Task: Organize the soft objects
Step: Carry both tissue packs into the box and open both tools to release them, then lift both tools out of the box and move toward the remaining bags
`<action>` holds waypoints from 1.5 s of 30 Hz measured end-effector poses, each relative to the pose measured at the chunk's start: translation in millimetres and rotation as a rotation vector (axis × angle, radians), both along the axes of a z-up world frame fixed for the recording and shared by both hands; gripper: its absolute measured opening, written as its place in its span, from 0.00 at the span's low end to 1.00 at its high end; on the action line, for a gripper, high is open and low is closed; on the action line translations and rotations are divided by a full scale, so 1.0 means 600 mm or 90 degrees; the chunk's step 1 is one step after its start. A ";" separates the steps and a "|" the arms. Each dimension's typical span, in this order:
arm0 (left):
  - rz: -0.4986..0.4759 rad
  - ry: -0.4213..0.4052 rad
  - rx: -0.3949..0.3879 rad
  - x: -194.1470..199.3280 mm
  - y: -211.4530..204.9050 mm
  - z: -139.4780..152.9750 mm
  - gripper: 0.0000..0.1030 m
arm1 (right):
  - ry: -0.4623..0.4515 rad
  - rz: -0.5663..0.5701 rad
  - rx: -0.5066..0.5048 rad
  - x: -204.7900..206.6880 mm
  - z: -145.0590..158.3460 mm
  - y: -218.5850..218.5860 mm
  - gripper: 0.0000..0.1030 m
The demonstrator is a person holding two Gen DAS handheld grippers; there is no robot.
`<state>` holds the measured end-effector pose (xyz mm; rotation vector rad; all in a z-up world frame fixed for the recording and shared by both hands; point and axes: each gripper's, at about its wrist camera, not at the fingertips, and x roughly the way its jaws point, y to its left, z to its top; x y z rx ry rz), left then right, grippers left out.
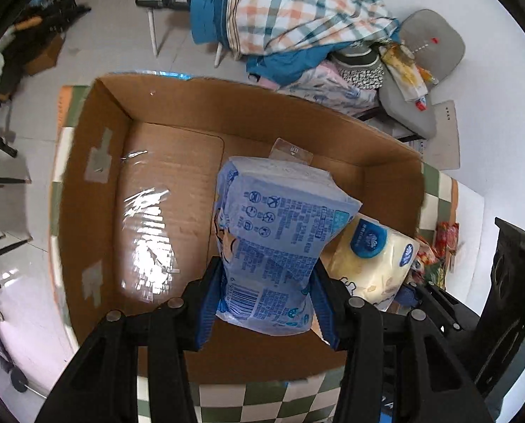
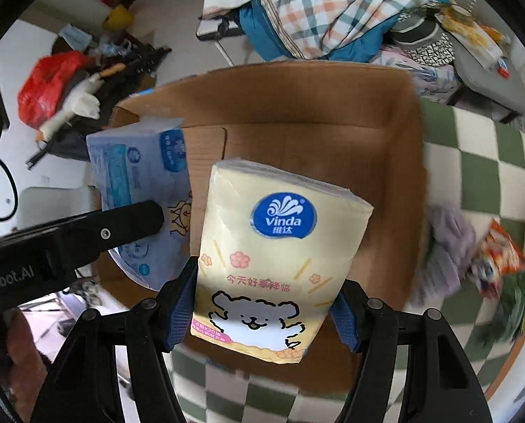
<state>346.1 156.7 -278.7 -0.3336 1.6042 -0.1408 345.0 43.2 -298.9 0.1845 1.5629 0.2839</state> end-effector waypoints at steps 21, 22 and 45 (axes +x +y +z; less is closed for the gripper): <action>-0.008 0.070 -0.004 0.052 0.012 -0.109 0.70 | 0.027 0.065 -0.089 0.120 -0.113 0.049 0.79; -0.006 0.063 -0.008 0.047 0.015 -0.102 0.74 | 0.027 0.064 -0.091 0.117 -0.109 0.049 0.79; 0.002 -0.123 0.094 -0.121 0.030 0.047 0.98 | -0.065 -0.010 -0.128 -0.076 0.039 0.002 1.00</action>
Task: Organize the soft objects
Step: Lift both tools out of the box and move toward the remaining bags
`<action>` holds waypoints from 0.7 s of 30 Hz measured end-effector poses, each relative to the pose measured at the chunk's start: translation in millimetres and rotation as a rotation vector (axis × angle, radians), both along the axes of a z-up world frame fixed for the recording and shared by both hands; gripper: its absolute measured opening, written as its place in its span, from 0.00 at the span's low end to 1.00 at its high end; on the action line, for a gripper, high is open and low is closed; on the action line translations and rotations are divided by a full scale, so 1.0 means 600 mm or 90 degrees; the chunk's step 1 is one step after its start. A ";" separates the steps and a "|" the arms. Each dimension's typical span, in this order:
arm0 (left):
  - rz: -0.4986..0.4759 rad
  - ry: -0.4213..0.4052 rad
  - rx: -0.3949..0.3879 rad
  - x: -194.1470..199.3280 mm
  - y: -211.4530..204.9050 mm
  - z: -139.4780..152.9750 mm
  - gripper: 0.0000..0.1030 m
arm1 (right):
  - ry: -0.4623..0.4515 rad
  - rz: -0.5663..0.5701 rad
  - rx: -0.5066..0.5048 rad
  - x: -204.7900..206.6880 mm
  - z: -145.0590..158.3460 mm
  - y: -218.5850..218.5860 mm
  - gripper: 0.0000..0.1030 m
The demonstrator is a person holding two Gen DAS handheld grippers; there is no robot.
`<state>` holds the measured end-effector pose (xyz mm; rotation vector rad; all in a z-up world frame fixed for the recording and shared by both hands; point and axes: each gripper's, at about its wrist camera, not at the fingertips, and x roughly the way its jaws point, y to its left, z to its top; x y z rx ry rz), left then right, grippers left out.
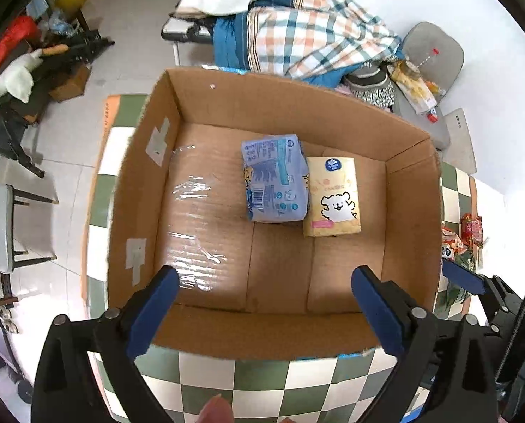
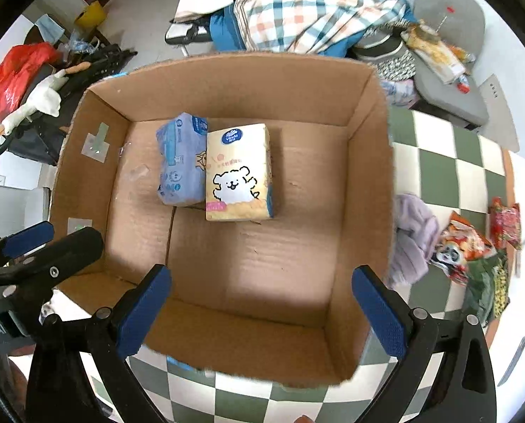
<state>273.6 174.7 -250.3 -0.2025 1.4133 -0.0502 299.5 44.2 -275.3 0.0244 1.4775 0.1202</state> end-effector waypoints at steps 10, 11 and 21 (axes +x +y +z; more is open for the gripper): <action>0.006 -0.103 0.040 -0.091 0.002 0.096 0.99 | -0.095 -0.003 -0.023 -0.096 0.108 -0.010 1.00; 0.005 -0.112 0.043 -0.099 0.001 0.104 0.99 | -0.100 -0.004 -0.018 -0.107 0.117 -0.012 1.00; -0.018 -0.192 0.053 -0.173 -0.011 0.188 1.00 | -0.133 -0.011 0.021 -0.200 0.194 -0.018 1.00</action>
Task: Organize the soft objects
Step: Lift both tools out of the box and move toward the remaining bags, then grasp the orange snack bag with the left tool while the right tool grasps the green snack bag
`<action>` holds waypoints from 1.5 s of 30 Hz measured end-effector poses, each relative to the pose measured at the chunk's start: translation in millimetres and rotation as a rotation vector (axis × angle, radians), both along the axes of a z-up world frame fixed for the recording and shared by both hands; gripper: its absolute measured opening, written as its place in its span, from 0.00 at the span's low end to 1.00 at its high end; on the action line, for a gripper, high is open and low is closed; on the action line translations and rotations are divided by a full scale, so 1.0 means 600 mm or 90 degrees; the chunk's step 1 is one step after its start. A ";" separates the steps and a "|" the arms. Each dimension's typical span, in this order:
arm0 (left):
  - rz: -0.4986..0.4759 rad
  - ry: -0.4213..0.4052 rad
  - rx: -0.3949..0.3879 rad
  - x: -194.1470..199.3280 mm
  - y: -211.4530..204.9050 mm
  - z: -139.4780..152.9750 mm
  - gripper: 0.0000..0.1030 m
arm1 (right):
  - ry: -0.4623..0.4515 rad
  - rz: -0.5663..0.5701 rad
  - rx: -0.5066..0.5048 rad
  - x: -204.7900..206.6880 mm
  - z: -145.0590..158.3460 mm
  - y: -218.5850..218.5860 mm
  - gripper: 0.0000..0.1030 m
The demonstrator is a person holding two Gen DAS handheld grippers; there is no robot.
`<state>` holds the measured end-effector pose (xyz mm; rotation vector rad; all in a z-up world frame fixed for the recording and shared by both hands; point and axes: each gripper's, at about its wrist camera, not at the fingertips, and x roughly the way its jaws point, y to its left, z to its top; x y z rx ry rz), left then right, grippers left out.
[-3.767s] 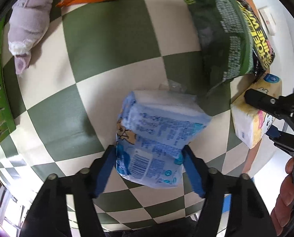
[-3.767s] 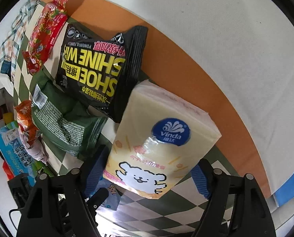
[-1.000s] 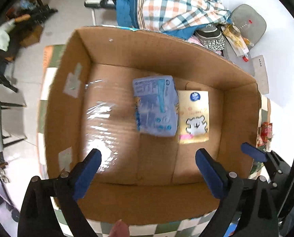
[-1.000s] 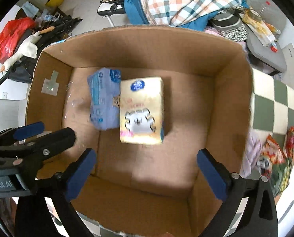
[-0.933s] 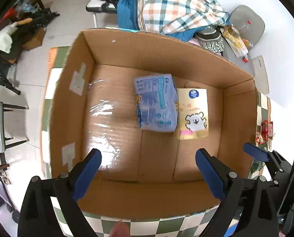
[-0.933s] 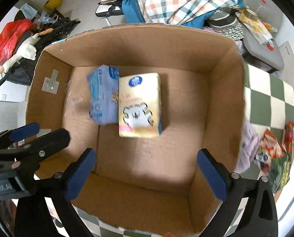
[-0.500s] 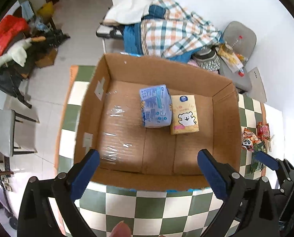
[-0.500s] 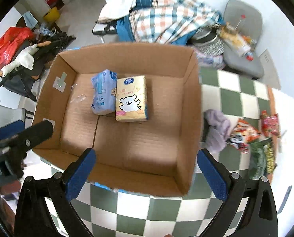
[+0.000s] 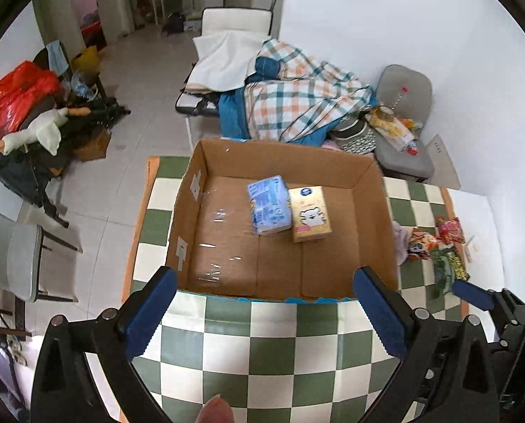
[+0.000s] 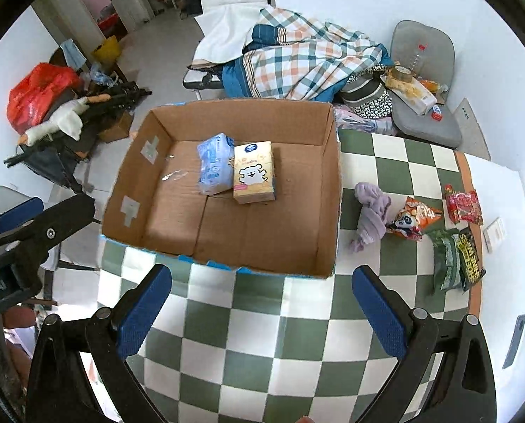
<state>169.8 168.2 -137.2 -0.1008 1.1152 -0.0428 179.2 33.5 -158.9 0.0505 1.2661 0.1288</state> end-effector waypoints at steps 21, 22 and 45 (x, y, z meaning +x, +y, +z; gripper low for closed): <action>-0.312 0.080 0.138 0.140 -0.451 -0.095 1.00 | 0.083 -0.226 -0.026 -0.004 -0.075 -0.447 1.00; -0.326 0.099 0.144 0.154 -0.473 -0.115 1.00 | 0.096 -0.232 -0.027 0.004 -0.098 -0.470 1.00; -0.443 0.413 0.134 0.287 -0.696 -0.445 0.39 | 0.282 -0.268 0.065 0.095 -0.410 -0.613 0.55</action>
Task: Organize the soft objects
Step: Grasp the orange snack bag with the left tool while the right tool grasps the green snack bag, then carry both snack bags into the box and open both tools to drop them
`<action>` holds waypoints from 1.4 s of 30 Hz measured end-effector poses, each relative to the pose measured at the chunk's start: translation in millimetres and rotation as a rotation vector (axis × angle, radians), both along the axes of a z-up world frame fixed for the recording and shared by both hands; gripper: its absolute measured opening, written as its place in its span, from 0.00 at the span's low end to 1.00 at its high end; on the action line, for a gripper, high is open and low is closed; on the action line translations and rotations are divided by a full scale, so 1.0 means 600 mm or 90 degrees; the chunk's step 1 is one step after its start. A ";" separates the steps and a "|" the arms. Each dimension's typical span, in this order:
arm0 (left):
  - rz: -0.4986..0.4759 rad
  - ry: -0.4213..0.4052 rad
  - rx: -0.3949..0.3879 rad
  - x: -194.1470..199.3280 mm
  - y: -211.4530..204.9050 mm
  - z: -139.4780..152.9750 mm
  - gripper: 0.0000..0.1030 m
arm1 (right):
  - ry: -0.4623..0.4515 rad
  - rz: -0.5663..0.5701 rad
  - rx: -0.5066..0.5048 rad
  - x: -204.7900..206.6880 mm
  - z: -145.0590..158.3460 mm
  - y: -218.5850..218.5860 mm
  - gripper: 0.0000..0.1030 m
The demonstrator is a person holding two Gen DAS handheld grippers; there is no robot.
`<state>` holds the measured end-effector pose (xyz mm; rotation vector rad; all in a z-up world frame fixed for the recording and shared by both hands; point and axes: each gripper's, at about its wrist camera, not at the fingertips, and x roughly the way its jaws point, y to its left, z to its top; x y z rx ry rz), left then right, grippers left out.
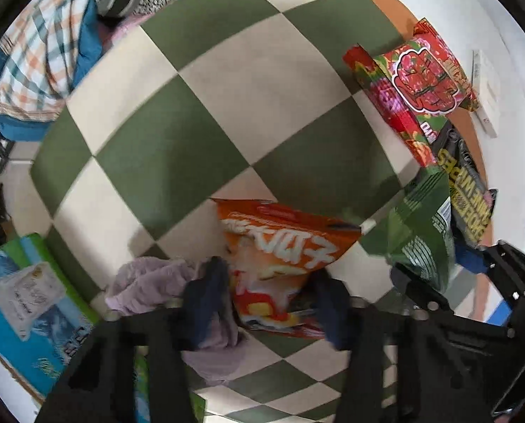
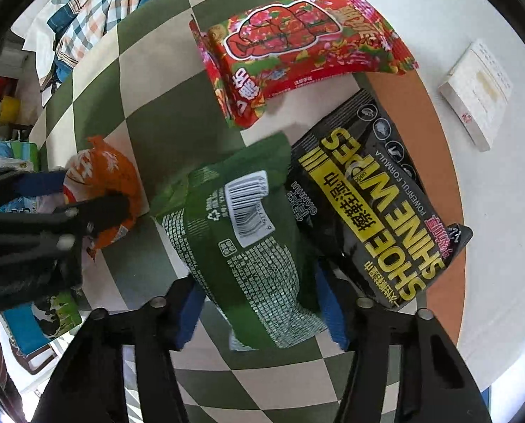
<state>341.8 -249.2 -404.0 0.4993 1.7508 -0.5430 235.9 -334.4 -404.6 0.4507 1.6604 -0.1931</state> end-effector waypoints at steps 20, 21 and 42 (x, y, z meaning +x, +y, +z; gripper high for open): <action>0.133 -0.165 -0.089 -0.086 0.138 0.206 0.33 | -0.076 -0.001 0.013 -0.014 0.159 0.042 0.35; 0.150 -0.176 -0.097 -0.094 0.158 0.224 0.33 | -0.086 0.005 0.014 -0.016 0.174 0.052 0.35; 0.421 -0.292 -0.060 -0.080 0.679 0.347 0.33 | -0.199 0.194 0.083 0.077 0.366 0.497 0.34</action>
